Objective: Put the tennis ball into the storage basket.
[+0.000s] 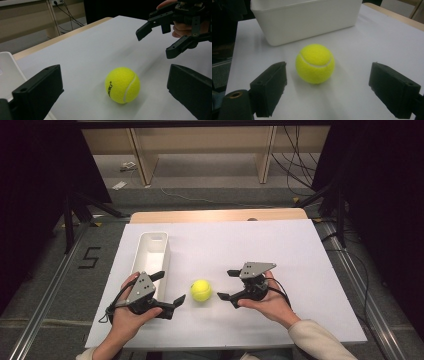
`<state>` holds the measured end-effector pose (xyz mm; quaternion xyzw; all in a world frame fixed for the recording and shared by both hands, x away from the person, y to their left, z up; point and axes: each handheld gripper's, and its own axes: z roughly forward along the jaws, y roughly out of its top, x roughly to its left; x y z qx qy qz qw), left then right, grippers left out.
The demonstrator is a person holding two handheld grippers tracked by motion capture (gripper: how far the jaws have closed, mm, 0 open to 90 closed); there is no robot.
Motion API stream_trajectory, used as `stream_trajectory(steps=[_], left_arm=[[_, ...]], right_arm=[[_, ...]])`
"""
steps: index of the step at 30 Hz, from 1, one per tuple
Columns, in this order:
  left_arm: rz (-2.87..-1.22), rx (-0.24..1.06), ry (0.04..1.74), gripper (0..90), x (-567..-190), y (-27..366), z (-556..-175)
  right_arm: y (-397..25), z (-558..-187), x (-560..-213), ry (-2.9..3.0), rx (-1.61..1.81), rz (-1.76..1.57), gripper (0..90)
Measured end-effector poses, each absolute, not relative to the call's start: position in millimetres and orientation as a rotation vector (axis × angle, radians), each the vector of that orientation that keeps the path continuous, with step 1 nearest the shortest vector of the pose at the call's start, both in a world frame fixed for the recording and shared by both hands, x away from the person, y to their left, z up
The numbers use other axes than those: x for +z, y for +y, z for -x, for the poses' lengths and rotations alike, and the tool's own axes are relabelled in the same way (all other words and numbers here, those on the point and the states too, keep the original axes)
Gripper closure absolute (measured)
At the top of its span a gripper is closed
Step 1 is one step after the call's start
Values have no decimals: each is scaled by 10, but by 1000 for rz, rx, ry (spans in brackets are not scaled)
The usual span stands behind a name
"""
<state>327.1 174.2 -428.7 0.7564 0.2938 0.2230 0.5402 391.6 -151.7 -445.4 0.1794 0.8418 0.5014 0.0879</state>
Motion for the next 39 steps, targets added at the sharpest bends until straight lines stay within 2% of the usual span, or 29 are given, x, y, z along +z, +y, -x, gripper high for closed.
stream_trajectory(steps=[39], left_arm=[[-1792, 529, 697, 0, -4279, 1753, -3263]], right_arm=[[-1115, -4091, -4605, 2574, 1471, -523, 154]])
